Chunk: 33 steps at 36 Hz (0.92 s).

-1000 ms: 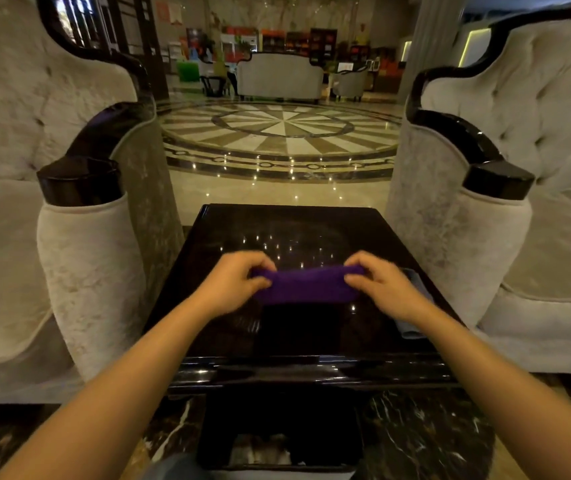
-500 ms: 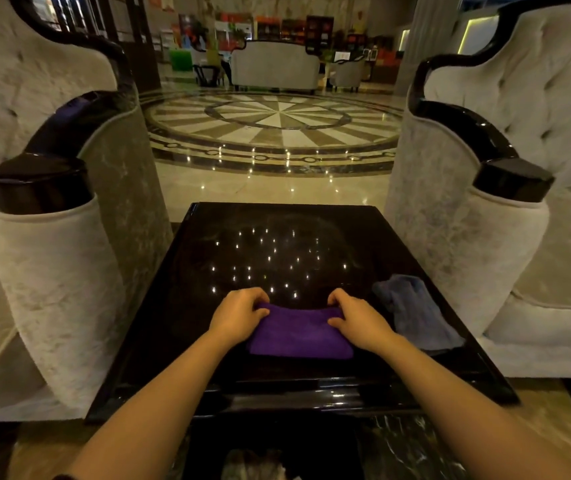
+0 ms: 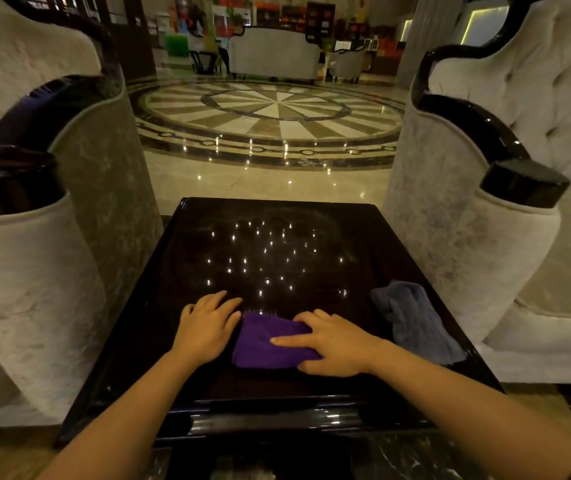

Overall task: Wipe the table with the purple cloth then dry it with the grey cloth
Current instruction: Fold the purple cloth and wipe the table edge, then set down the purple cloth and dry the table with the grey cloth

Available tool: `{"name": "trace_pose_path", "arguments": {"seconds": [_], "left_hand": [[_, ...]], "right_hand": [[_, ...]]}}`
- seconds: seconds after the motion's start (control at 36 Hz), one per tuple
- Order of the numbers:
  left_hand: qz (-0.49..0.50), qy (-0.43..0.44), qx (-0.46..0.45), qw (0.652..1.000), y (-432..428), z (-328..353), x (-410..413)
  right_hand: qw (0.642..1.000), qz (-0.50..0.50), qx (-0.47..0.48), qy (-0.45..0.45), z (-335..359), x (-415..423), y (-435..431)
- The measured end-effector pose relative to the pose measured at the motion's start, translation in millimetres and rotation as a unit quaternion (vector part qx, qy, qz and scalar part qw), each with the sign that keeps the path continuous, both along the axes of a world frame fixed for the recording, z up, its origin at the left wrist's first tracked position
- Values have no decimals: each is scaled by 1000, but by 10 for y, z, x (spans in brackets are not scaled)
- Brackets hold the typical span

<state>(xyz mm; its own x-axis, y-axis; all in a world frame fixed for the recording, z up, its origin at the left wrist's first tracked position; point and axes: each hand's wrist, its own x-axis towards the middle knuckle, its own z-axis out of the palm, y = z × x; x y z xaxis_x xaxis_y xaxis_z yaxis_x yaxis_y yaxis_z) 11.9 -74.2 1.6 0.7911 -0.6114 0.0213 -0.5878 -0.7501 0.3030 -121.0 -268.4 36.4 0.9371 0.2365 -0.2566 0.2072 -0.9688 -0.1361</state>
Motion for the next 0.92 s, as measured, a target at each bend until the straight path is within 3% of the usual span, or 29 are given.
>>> {"name": "trace_pose_path", "arguments": {"seconds": [0.17, 0.36, 0.5, 0.67, 0.78, 0.92], "left_hand": [[11, 53, 68, 996, -105, -22, 140], [42, 71, 85, 993, -247, -13, 284], [36, 72, 99, 992, -341, -8, 346], [32, 71, 123, 989, -321, -90, 383], [30, 75, 124, 989, -318, -91, 397], [27, 72, 124, 989, -317, -107, 400]], "right_hand": [[955, -155, 248, 51, 98, 144, -39], [903, -303, 303, -45, 403, 398, -560], [888, -379, 215, -143, 518, 655, -1123], [863, -462, 81, -187, 369, 920, -1510], [874, -471, 17, -120, 106, 979, -1550], [870, -491, 31, -24, -99, 950, -1535]]}}
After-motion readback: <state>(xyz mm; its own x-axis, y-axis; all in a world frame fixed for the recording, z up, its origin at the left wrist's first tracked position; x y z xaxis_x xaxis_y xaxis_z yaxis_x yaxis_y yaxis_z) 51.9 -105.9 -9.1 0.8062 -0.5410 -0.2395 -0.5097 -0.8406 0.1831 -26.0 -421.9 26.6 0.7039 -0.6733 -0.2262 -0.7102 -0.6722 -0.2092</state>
